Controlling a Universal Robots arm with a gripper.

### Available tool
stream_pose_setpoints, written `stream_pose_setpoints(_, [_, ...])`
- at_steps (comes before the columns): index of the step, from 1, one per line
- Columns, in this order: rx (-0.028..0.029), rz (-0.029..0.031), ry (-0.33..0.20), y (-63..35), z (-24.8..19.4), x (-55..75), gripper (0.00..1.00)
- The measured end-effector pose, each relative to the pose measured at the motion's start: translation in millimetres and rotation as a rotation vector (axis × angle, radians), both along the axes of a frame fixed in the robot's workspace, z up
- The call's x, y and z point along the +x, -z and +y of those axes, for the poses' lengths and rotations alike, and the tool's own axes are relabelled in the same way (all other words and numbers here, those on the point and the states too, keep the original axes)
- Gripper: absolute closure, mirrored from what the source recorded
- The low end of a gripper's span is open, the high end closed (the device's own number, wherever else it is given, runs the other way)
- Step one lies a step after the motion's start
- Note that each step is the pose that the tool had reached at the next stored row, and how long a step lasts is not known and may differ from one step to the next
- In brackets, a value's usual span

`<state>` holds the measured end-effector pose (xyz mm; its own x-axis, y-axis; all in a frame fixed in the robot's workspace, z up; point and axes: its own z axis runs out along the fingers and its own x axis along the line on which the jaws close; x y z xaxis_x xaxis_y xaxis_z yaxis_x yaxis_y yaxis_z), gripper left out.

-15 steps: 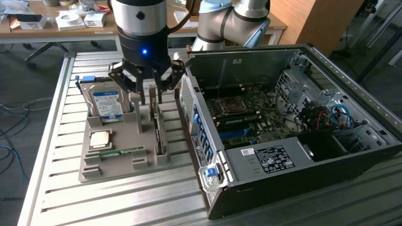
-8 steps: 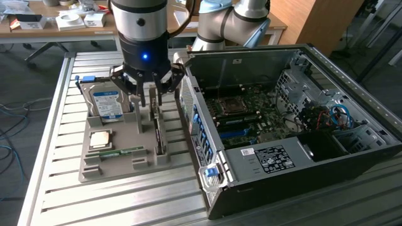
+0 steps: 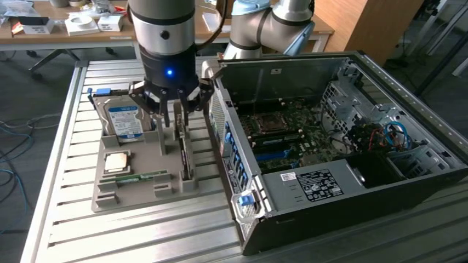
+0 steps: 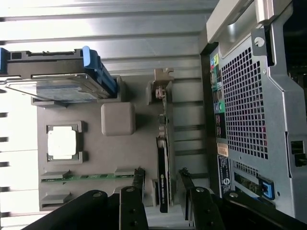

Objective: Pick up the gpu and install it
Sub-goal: 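Pick up the gpu and move the gpu toward the slot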

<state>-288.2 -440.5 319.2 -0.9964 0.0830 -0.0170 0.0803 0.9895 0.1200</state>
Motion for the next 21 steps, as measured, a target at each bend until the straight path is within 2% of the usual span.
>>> stream_pose_setpoints(3, [0.0037, -0.0002, 0.000, 4.9, 0.0, 0.0, 0.58])
stream_pose_setpoints(12, [0.0083, 0.0001, 0.000, 20.9, 0.0, 0.0, 0.58])
stream_pose_setpoints(21, [0.0184, -0.0001, 0.000, 36.7, 0.0, 0.0, 0.58])
